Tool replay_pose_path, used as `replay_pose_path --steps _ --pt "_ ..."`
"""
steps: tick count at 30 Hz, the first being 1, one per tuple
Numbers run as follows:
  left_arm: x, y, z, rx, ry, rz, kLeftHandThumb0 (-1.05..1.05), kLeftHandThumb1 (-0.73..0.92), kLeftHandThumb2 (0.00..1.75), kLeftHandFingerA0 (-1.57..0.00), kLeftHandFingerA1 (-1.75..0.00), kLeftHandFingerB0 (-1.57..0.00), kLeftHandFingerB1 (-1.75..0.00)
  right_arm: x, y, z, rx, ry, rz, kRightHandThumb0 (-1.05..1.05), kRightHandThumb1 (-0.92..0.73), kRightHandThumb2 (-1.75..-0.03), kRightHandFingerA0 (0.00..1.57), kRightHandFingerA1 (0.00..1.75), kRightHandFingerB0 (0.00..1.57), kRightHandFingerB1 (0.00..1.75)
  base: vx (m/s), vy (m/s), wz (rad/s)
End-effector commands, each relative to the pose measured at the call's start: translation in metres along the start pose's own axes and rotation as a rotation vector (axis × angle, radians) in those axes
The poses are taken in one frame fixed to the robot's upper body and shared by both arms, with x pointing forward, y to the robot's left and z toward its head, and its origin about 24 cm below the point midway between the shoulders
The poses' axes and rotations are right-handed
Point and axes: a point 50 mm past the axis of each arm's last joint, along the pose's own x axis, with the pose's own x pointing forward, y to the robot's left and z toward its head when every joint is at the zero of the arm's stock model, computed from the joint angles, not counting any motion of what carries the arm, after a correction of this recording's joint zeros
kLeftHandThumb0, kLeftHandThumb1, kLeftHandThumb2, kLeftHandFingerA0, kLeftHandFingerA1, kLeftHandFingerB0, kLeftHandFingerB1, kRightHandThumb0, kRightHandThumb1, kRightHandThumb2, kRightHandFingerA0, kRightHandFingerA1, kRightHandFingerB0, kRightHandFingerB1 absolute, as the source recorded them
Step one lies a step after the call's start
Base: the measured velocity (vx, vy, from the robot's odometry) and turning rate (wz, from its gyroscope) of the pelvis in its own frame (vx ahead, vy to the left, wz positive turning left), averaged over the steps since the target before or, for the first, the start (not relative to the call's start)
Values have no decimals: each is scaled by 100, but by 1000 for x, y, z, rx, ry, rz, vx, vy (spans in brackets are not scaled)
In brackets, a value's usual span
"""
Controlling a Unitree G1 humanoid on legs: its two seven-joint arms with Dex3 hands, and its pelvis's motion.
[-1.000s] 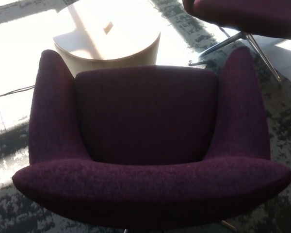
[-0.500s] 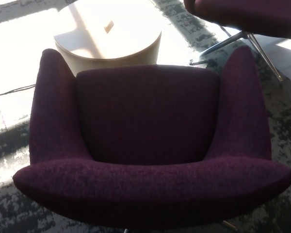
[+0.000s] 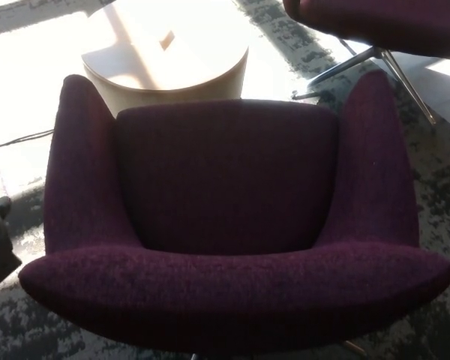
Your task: The robot stands in front of a sofa and uses its left hand to push the left side of the sofa
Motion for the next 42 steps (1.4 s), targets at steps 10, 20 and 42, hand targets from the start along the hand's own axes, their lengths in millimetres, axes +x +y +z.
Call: replay_pose_path --steps 10,20,42 --pt "5 -29 -7 90 48 -126 -91 92 134 0 -11 0 -7 -3 -3 -4 -16 11 -17 -58 -71 -62 71 55 48 37 0 0 0" --pt "6 -67 -7 111 -9 -262 -99 86 103 0 -14 0 -9 -3 -3 -3 -35 3 -11 -62 -59 -94 62 63 40 52 0 0 0" --pt "-5 -124 -20 76 -39 -444 -81 82 126 0 -25 0 -18 0 -5 -1 -43 -5 -1 -60 -72 -62 67 54 48 37 0 0 0"
